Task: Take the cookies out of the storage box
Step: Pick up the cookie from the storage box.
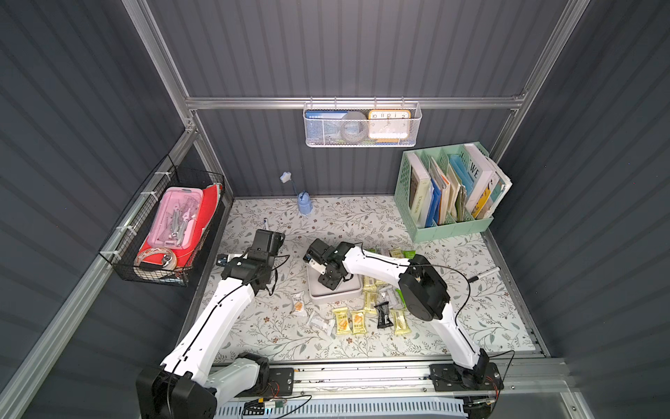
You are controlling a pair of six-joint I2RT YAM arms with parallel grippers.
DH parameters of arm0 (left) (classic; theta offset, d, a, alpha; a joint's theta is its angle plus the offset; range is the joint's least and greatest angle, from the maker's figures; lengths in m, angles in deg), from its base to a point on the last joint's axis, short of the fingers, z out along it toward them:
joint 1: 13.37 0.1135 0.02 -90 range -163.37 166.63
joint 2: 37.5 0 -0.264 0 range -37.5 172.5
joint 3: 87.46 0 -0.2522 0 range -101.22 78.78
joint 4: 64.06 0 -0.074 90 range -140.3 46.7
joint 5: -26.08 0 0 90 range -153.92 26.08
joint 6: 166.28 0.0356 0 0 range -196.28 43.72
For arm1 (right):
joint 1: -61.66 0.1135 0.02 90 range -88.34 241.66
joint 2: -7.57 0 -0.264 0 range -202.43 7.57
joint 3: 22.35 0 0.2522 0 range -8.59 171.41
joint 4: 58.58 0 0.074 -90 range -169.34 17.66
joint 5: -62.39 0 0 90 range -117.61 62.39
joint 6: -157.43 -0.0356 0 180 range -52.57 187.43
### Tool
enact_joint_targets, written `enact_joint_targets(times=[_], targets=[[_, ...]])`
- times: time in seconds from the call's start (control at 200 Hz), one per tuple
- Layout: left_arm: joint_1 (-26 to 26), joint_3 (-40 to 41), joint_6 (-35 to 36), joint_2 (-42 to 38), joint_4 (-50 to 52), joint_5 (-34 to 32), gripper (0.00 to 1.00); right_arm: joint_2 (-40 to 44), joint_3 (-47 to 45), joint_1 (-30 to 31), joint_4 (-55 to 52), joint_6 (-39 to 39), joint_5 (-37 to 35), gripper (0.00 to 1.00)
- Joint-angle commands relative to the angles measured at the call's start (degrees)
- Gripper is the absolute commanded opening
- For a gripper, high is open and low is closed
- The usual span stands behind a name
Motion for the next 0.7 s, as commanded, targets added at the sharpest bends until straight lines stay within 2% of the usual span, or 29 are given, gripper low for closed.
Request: enact_joint_targets(times=[0.0, 0.245, 0.46, 0.695], targets=[[0.42, -1.55, 1.61, -0.08, 0.82, -0.25, 0.61, 0.28, -1.10, -0.17, -1.08, -0.51, 0.48, 0.36], [0.49, -1.42, 1.74, 0.11, 0.53, -0.02, 0.61, 1.64, 0.02, -0.17, -0.57, -0.32, 0.08, 0.34], [0.56, -1.25, 2.05, 0.78, -0.26, 0.27, 0.61, 6.65, 0.24, -0.17, 0.62, -1.63, 0.32, 0.32], [0.56, -1.20, 3.08, 1.98, -1.67, 0.54, 0.61, 16.08, -7.07, -0.43, 0.22, -7.27, -1.99, 0.31]])
